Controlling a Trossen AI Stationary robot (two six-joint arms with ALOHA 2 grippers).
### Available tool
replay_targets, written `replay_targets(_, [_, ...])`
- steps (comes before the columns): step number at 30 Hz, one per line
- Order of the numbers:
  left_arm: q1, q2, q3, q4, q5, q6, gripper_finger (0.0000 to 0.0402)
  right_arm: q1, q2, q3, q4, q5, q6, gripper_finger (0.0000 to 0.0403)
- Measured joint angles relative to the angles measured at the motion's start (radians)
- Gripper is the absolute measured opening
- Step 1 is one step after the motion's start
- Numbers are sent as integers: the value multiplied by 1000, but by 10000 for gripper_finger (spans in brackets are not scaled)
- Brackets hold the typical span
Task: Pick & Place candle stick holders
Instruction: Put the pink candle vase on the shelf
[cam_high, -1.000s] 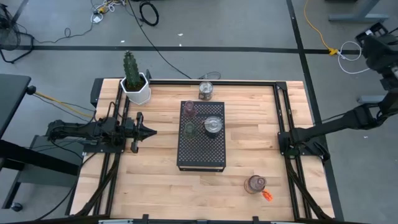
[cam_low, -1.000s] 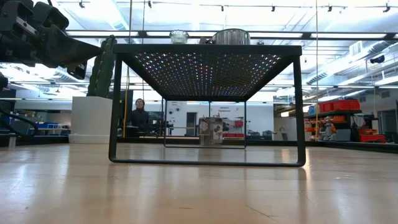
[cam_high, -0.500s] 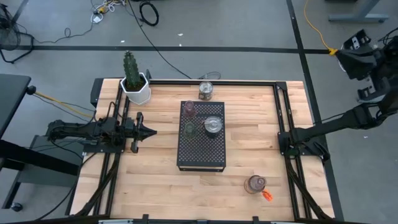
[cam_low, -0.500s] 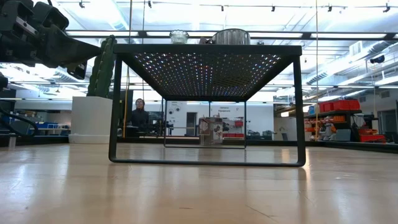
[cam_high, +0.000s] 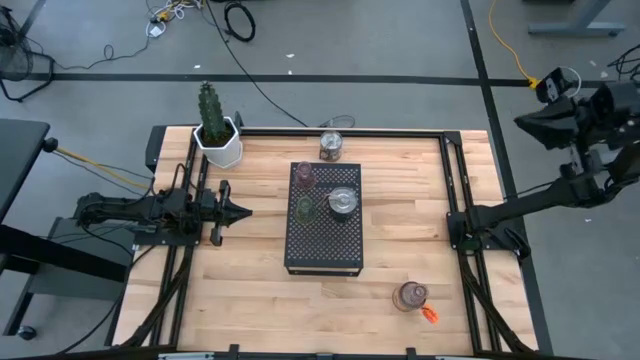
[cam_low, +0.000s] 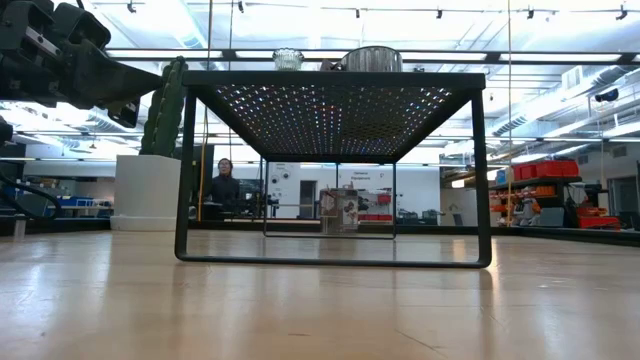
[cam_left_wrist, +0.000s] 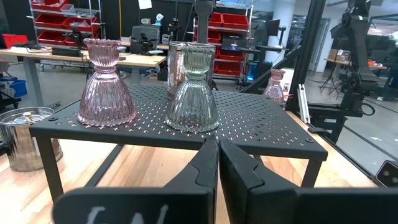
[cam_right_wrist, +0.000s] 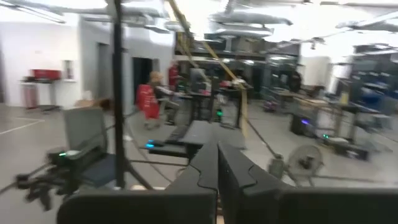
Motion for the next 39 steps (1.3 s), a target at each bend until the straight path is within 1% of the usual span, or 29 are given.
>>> replay_targets(7, [0,0,0,0,0,0,18,0,0,0,-29,-47,-4,0])
replay_targets(20, [0,0,0,0,0,0,18,0,0,0,-64,-47,28,0])
replay_targets(31, [0,0,0,0,0,0,18,0,0,0,-62,-48,19,0])
replay_targets(34, [0,0,0,0,0,0,18,0,0,0,-62,-80,16,0])
replay_targets(39, [0,0,0,0,0,0,18,0,0,0,-62,-91,-9,0])
